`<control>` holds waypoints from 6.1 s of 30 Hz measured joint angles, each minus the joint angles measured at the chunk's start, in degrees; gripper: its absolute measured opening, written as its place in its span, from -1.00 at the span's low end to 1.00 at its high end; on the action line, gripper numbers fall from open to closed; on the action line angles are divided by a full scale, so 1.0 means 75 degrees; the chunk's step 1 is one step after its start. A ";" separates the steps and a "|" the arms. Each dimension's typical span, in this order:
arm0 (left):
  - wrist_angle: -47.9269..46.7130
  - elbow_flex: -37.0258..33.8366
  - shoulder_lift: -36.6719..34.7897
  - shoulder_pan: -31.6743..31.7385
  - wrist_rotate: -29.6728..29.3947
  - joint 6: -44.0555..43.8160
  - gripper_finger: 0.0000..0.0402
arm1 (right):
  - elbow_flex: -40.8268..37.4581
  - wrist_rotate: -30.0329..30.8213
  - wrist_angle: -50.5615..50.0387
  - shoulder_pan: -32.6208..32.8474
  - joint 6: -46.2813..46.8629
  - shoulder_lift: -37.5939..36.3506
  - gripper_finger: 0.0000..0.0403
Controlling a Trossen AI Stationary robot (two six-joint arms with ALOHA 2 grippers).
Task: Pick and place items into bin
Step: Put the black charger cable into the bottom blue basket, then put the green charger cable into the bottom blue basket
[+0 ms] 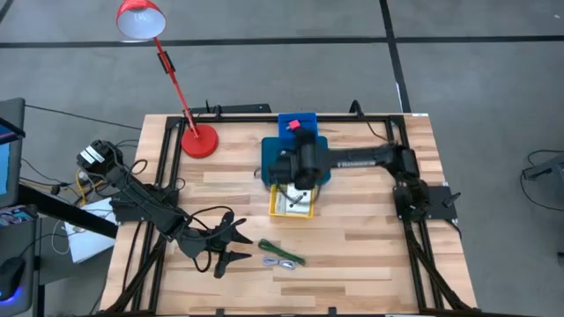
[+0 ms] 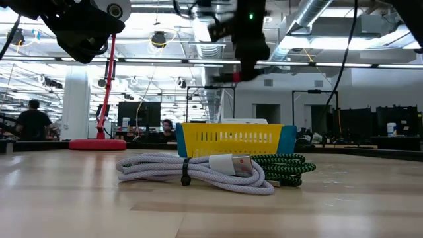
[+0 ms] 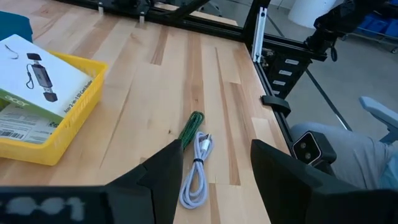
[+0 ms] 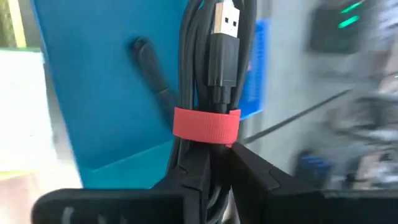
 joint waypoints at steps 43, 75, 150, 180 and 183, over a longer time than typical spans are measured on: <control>-0.0073 0.0000 0.0000 -0.0001 0.0590 -0.0564 -0.11 | -0.0592 -0.5086 0.2600 0.1944 0.0408 0.0078 -0.32; -0.0073 0.0000 0.0000 0.0002 0.0532 -0.0581 -0.11 | -0.3783 -0.5089 0.6789 0.2976 0.1344 0.0076 -0.37; -0.0050 0.0000 0.0003 0.0002 0.0526 -0.0431 -0.11 | -0.1679 -0.1211 0.2704 0.3786 0.2267 0.0096 -1.00; -0.0047 0.0000 0.0001 0.0002 0.0526 -0.0449 -0.11 | -0.0711 0.0553 0.0047 -0.0246 0.0795 0.0076 -0.96; -0.0047 0.0000 0.0003 0.0002 0.0529 -0.0446 -0.11 | -0.0714 0.0142 0.0104 -0.0500 0.0795 0.0076 -0.93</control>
